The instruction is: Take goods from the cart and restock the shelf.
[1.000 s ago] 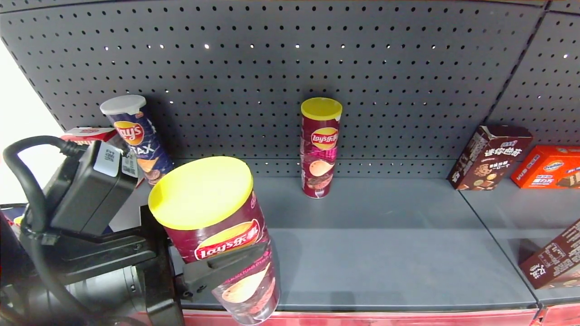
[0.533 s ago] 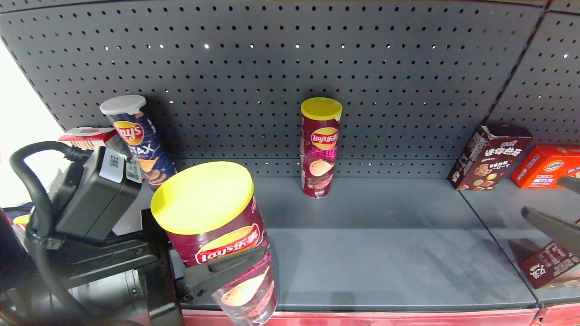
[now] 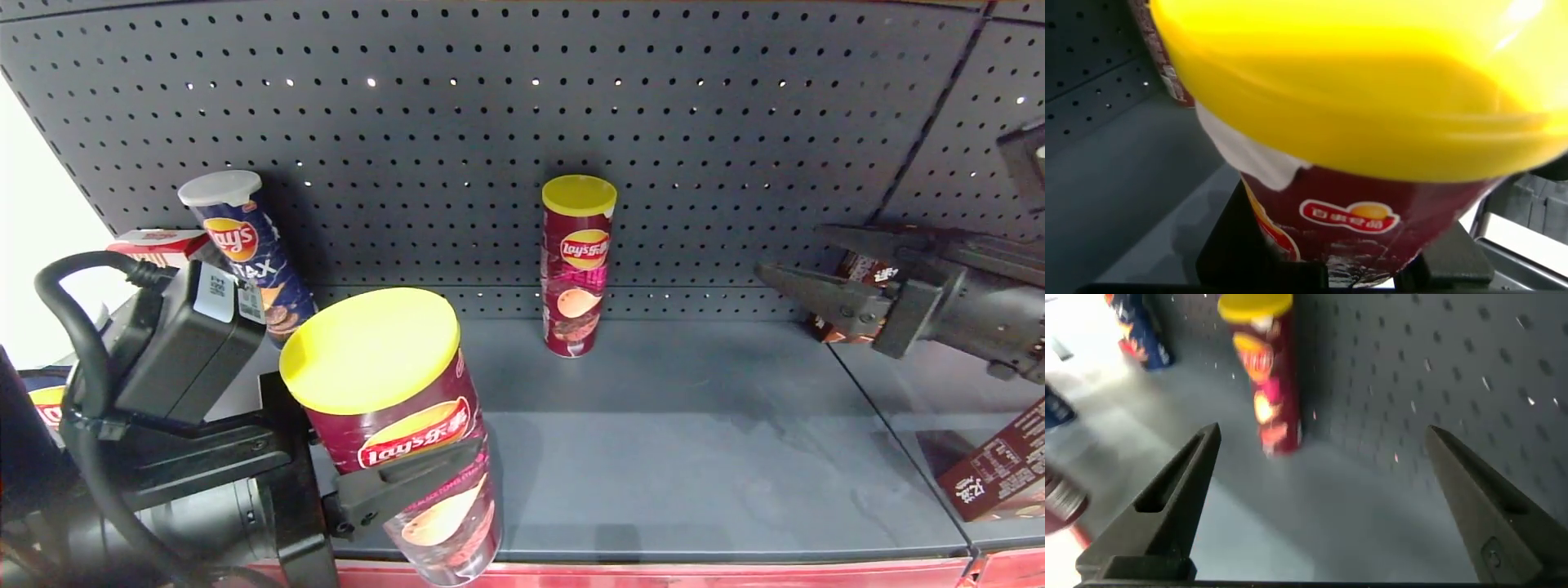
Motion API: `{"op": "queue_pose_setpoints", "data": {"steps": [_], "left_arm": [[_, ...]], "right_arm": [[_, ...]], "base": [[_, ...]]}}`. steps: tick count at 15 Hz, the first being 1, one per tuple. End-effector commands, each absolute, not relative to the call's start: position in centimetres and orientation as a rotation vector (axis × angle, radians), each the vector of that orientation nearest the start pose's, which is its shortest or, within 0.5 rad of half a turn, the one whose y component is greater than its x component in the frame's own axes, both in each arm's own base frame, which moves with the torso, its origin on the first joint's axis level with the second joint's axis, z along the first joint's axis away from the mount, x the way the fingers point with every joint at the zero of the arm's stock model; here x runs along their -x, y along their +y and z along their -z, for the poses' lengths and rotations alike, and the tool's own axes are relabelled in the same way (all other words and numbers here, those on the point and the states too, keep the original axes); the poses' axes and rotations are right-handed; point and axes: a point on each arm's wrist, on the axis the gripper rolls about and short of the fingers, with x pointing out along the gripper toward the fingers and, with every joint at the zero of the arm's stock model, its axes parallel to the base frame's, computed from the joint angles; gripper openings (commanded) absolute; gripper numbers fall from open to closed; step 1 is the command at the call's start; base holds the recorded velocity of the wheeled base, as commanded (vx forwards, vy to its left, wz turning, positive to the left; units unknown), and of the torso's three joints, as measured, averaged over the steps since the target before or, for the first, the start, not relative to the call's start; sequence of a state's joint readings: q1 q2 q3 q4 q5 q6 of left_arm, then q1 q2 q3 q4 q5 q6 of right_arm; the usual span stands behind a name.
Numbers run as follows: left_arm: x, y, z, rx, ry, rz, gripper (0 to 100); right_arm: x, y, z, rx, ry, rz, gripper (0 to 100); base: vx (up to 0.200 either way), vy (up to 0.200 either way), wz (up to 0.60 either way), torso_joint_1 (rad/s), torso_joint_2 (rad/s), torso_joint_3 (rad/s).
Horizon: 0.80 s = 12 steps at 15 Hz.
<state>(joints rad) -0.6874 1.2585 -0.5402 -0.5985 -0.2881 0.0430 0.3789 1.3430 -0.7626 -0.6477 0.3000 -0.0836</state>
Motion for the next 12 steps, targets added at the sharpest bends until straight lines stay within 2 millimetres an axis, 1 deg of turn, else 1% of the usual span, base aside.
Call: {"op": "queue_pose_setpoints", "data": {"steps": [1,2,3,4,5,8,10,12], "left_arm": [[-14.7,-12.7,-21.3,-0.068,0.115,0.969,0],[-14.8,-12.7,-21.3,-0.067,0.115,0.966,0],[-14.8,-12.6,-21.3,-0.068,0.116,0.966,0],[-14.8,-12.6,-21.1,-0.069,0.123,0.966,0],[-14.7,-12.6,-21.1,-0.069,0.121,0.965,0],[-14.9,-12.4,-21.1,-0.068,0.124,0.954,0],[-14.9,-12.4,-21.2,-0.066,0.122,0.954,0],[-15.1,-12.6,-21.1,-0.067,0.127,0.954,0]], "right_arm": [[-24.6,10.9,-24.4,0.080,-0.067,-0.728,100],[-25.4,11.4,-24.1,0.081,-0.060,-0.745,100],[-25.8,11.6,-24.0,0.084,-0.061,-0.767,100],[-26.7,12.2,-23.9,0.099,-0.068,-0.826,100],[-27.3,12.7,-23.9,0.113,-0.073,-0.846,100],[-27.7,13.6,-23.8,0.128,-0.071,-0.955,100],[-29.0,14.0,-23.5,0.158,-0.083,-0.978,100],[-29.4,14.0,-23.8,0.157,-0.105,-1.095,100]], "base": [[0.000,0.000,0.00,0.000,0.00,0.000],[0.000,0.000,0.00,0.000,0.00,0.000],[0.000,0.000,0.00,0.000,0.00,0.000],[0.000,0.000,0.00,0.000,0.00,0.000],[0.000,0.000,0.00,0.000,0.00,0.000],[0.000,0.000,0.00,0.000,0.00,0.000],[0.000,0.000,0.00,0.000,0.00,0.000],[0.000,0.000,0.00,0.000,0.00,0.000]]}}
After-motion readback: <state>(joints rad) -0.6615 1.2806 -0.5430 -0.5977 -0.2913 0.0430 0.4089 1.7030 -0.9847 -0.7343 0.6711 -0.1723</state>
